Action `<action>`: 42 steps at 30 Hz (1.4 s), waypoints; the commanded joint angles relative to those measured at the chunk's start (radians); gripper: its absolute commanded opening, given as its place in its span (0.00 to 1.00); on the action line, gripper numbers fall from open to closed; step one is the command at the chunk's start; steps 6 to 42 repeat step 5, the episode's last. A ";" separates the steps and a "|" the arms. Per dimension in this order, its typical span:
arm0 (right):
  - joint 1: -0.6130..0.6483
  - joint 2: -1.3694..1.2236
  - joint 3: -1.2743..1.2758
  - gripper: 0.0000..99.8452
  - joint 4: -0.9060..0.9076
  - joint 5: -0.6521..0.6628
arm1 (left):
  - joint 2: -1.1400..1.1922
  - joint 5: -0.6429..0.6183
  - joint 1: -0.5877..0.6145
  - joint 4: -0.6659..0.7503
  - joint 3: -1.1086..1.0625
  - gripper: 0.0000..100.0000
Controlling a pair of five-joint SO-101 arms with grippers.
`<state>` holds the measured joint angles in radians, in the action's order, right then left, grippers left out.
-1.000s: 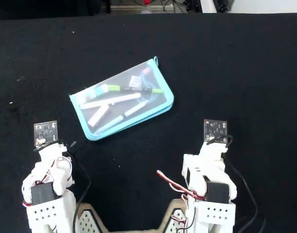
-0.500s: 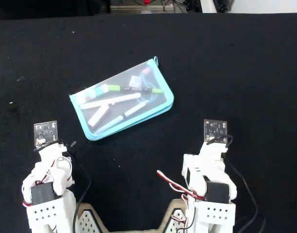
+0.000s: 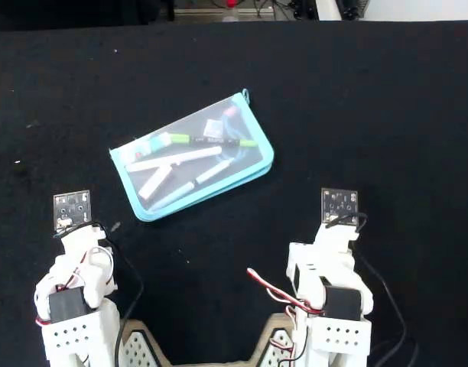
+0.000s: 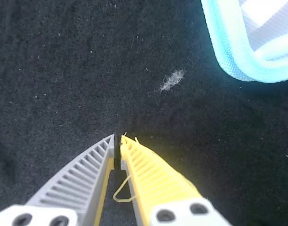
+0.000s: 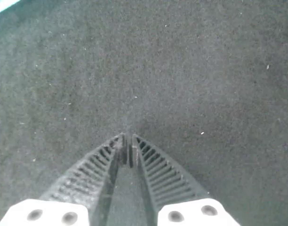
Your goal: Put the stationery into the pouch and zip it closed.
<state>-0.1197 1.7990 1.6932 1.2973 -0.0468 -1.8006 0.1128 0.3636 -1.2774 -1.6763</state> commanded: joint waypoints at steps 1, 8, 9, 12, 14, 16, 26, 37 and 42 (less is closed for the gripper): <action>-0.003 0.096 -0.008 0.01 0.008 -0.006 | -0.011 -0.008 0.004 0.011 -0.024 0.03; -0.003 0.096 -0.008 0.01 0.008 -0.006 | -0.011 -0.008 0.004 0.011 -0.024 0.03; -0.003 0.096 -0.008 0.01 0.008 -0.006 | -0.011 -0.008 0.004 0.011 -0.024 0.03; -0.003 0.096 -0.008 0.01 0.008 -0.006 | -0.011 -0.008 0.004 0.011 -0.024 0.03; -0.003 0.096 -0.008 0.01 0.008 -0.006 | -0.011 -0.008 0.004 0.011 -0.024 0.03; -0.003 0.096 -0.008 0.01 0.008 -0.006 | -0.011 -0.008 0.004 0.011 -0.024 0.03; -0.003 0.096 -0.008 0.01 0.008 -0.006 | -0.011 -0.008 0.004 0.011 -0.024 0.03; -0.003 0.096 -0.008 0.01 0.008 -0.006 | -0.011 -0.008 0.004 0.011 -0.024 0.03; -0.003 0.096 -0.008 0.01 0.008 -0.006 | -0.011 -0.008 0.004 0.011 -0.024 0.03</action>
